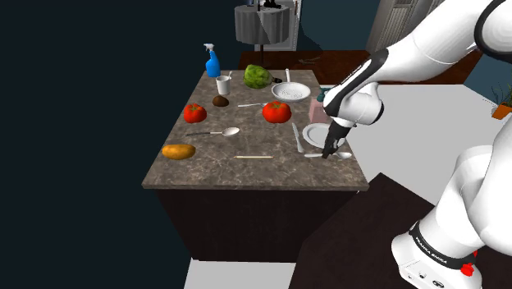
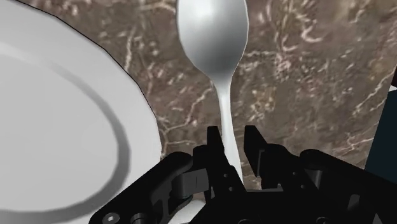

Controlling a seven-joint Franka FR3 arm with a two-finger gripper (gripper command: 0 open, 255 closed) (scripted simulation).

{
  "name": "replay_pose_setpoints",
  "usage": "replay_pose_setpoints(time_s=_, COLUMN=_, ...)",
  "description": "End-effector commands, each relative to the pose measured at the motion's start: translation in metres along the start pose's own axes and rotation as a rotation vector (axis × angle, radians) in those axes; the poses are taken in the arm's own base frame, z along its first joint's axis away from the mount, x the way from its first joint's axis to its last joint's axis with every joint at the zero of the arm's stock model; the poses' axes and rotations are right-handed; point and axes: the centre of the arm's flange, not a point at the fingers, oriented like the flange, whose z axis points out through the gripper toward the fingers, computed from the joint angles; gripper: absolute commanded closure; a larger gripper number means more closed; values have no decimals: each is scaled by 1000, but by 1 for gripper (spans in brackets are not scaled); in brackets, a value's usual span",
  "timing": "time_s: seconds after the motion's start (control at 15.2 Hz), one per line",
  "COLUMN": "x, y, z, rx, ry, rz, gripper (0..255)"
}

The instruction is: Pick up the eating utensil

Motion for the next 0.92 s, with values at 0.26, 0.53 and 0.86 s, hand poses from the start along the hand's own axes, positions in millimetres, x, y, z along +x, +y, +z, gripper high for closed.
replay_pose_setpoints(time_s=0.26, x=7, y=-4, z=-30, rx=0, ry=-1, rz=0, gripper=255)
replay_pose_setpoints(time_s=0.53, x=12, y=-6, z=-50, rx=0, ry=-1, rz=0, gripper=255)
replay_pose_setpoints(time_s=0.86, x=16, y=-8, z=-66, rx=0, ry=-1, rz=0, gripper=255)
